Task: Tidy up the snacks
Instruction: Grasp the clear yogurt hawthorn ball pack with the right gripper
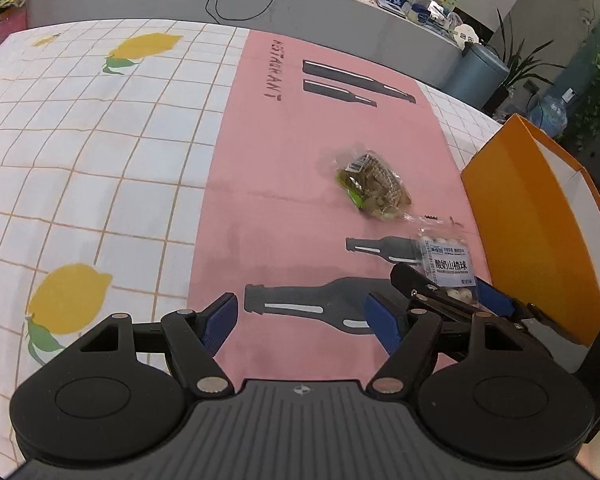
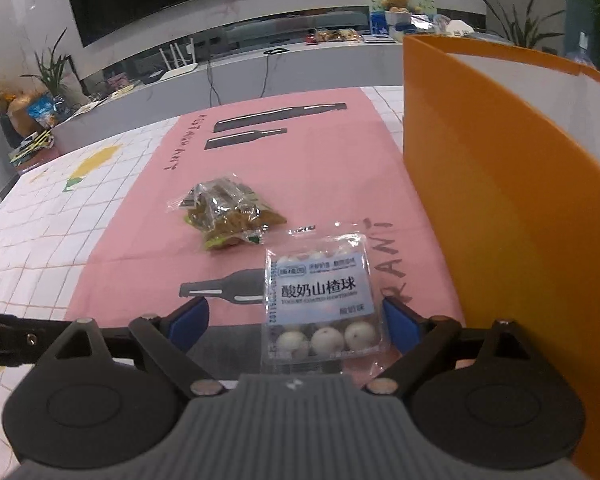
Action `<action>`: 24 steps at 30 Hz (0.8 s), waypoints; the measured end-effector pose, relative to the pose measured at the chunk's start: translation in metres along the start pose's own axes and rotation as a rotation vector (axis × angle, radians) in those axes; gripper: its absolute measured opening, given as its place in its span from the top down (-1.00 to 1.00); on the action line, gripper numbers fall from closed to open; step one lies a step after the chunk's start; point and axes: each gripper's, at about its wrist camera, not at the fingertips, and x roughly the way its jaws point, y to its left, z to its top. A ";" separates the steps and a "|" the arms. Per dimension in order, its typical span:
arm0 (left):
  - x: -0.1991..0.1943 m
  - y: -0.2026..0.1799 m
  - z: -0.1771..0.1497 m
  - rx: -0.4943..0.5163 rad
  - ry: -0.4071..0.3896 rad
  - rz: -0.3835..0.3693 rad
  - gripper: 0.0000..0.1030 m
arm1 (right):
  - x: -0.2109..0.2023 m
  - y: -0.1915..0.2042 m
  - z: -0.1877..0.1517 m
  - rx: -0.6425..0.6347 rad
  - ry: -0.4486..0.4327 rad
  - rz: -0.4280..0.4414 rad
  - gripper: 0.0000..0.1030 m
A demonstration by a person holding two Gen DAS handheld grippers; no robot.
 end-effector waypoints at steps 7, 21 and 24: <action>-0.001 -0.003 -0.001 0.010 0.008 0.012 -0.65 | -0.012 -0.009 -0.005 -0.038 0.016 0.042 -0.75; -0.006 -0.009 0.010 0.115 -0.108 -0.012 -0.69 | -0.003 -0.006 -0.012 -0.052 -0.106 -0.078 -0.26; -0.003 -0.017 0.019 0.134 -0.141 -0.049 -0.70 | -0.005 -0.015 -0.010 -0.025 -0.110 -0.085 -0.14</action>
